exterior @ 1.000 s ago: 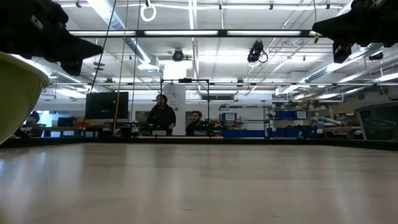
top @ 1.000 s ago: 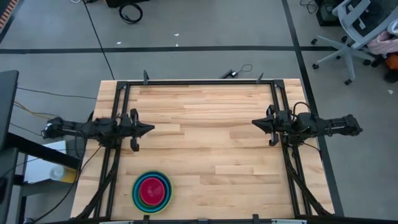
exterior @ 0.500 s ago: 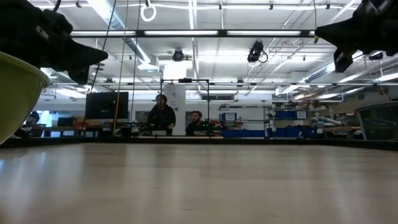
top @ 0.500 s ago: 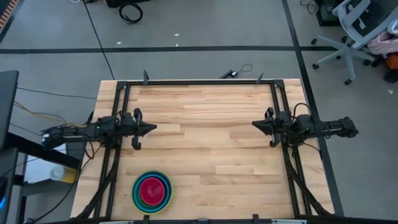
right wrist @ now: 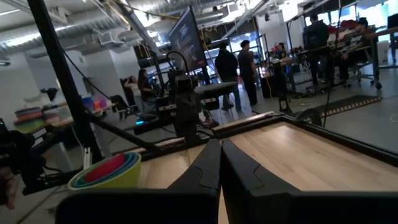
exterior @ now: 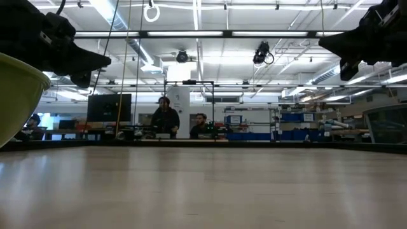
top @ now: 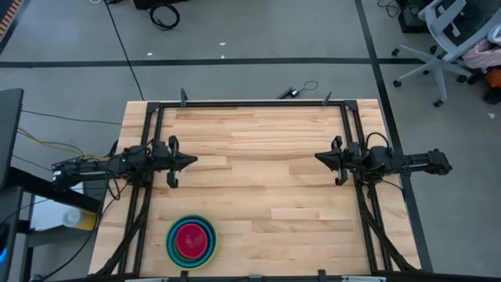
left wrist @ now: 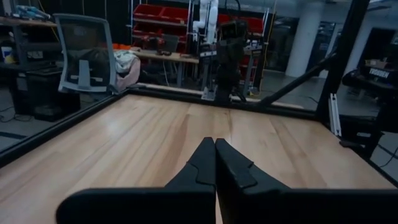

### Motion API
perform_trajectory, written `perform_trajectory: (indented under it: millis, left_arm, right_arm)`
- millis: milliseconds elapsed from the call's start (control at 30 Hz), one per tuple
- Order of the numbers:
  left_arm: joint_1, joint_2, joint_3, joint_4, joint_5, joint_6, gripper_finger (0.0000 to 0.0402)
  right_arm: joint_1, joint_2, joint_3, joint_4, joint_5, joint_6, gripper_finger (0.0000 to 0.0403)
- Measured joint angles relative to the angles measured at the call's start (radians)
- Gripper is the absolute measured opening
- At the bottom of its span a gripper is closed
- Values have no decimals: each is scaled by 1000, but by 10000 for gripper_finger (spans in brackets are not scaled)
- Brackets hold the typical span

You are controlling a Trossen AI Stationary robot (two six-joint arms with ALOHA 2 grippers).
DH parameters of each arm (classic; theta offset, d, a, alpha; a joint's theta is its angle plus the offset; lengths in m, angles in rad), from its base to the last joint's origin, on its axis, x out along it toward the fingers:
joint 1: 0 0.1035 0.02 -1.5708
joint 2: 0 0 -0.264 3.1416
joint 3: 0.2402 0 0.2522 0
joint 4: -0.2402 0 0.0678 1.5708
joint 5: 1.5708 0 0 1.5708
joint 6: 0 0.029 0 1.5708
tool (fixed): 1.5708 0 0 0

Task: Nest bowls inside each other
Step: Return to Home Position

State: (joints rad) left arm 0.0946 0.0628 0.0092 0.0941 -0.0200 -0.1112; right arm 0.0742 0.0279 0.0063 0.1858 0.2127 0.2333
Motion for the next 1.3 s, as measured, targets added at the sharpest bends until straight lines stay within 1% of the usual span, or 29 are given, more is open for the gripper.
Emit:
perform_trajectory:
  millis: [233, 1300]
  left_arm:
    - [1, 3, 0, -19, 0, -16, 0]
    - [1, 3, 0, -17, -1, -16, 0]
  right_arm:
    - [0, 0, 0, 0, 0, 8, 19]
    - [0, 0, 0, 0, 2, 11, 21]
